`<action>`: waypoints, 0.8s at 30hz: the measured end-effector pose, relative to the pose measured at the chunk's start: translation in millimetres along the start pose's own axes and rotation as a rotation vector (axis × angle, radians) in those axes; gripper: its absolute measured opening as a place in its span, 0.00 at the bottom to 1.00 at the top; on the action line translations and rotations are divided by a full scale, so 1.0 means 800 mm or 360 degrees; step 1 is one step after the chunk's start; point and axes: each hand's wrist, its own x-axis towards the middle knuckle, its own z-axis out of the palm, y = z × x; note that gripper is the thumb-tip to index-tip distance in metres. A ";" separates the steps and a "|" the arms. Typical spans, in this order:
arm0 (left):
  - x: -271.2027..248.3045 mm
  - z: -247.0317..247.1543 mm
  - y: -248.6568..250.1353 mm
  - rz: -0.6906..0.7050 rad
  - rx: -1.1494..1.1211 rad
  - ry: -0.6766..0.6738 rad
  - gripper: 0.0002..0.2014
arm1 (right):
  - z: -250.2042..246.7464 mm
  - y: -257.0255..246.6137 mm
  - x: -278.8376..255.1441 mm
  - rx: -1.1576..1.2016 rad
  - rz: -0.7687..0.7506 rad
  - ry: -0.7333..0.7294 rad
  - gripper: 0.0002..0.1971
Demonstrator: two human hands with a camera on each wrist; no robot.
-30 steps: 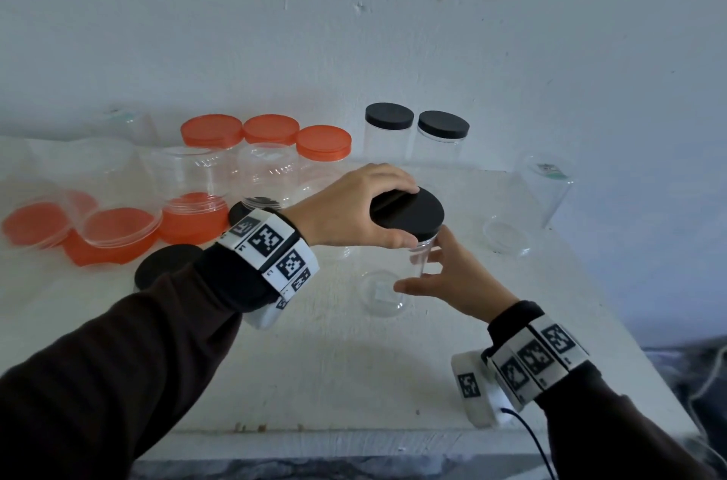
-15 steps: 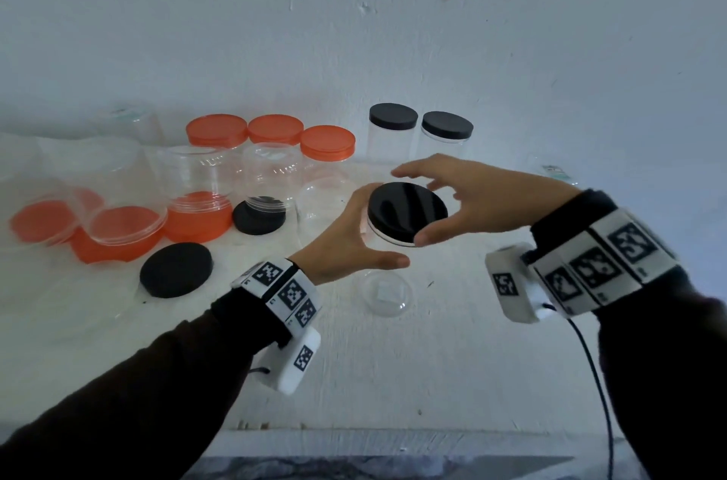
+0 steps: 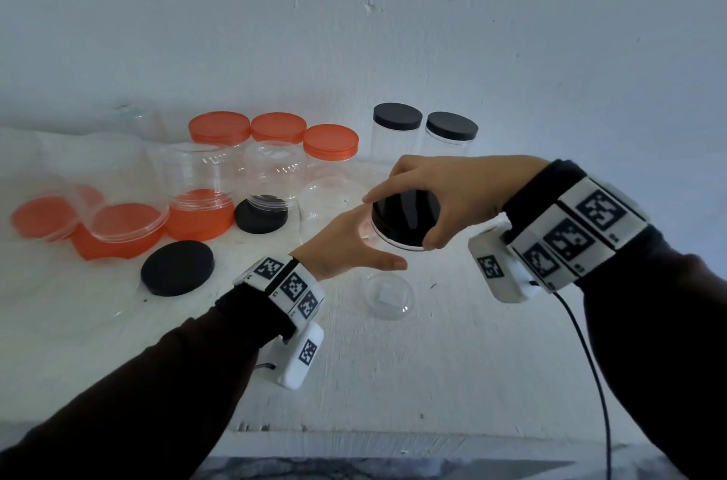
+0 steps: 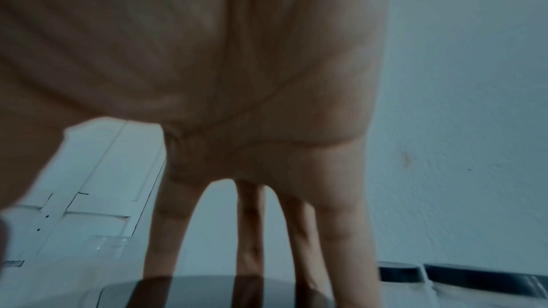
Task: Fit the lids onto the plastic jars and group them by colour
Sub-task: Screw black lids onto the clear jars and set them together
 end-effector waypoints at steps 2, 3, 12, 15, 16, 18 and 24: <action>0.001 -0.002 -0.001 -0.0002 0.0001 -0.0016 0.38 | -0.001 -0.001 0.001 0.0001 -0.0004 -0.0011 0.38; 0.001 -0.004 -0.002 -0.0006 -0.0011 -0.0021 0.38 | -0.002 -0.001 0.002 0.0003 -0.0007 -0.0013 0.38; 0.003 -0.005 -0.007 0.0022 0.0011 0.0037 0.33 | 0.000 -0.007 0.005 -0.0057 0.0045 0.0147 0.33; 0.002 -0.003 -0.006 0.0041 -0.0011 0.0059 0.32 | 0.005 -0.009 0.005 -0.0093 0.0090 0.0226 0.32; 0.002 -0.003 -0.005 0.0041 -0.0003 0.0064 0.32 | 0.008 -0.009 0.006 -0.0108 0.0116 0.0259 0.32; 0.002 -0.002 -0.004 0.0043 0.0017 0.0079 0.33 | 0.013 -0.012 0.006 -0.0124 0.0174 0.0346 0.32; -0.001 0.001 -0.003 0.0055 0.0018 0.0101 0.34 | 0.028 -0.024 0.009 -0.0276 0.0373 0.0626 0.32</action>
